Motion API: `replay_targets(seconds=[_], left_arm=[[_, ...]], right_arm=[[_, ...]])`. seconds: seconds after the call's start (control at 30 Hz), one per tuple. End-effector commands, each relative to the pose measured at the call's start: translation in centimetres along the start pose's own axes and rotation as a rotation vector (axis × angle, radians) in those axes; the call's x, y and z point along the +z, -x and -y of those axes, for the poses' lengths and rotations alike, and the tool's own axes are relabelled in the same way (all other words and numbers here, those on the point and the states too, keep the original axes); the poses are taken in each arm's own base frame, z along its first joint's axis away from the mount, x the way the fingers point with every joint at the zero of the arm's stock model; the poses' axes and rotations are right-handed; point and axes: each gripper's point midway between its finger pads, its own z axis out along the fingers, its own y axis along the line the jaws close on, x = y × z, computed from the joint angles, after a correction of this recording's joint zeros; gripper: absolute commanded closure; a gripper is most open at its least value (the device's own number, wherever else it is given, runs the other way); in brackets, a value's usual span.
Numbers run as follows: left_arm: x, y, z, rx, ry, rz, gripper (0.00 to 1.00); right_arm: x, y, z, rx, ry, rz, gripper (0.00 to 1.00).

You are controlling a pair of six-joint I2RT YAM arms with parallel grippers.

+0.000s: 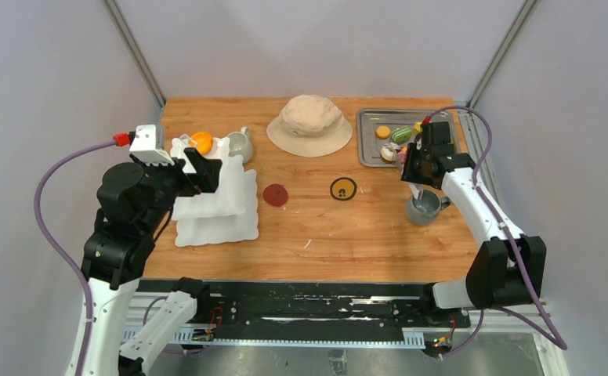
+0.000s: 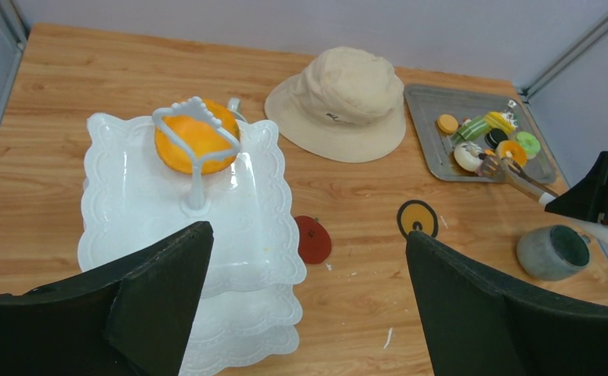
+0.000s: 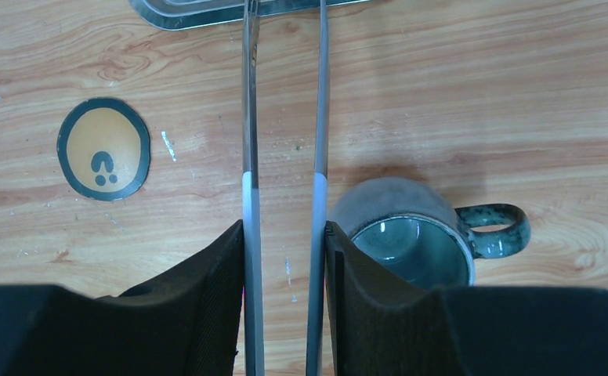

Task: Serve the afternoon tea

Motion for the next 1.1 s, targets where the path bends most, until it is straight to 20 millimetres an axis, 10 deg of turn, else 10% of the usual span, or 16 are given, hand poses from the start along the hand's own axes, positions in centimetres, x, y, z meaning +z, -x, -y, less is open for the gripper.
replay_targets(seconds=[0.0,0.37,1.07], left_arm=[[0.2,0.3,0.0,0.009,-0.003,0.019,0.02],[0.4,0.0,-0.2,0.008,0.010,0.011,0.02],[1.2,-0.6,-0.3,-0.001,0.013,-0.005,0.02]], right_arm=[[0.9,0.7,-0.3,0.021,0.025,0.005,0.61],[2.1,1.3,0.4,0.027,-0.018,-0.001,0.64],[0.5,2.3,2.3,0.049,-0.080,0.069,0.99]])
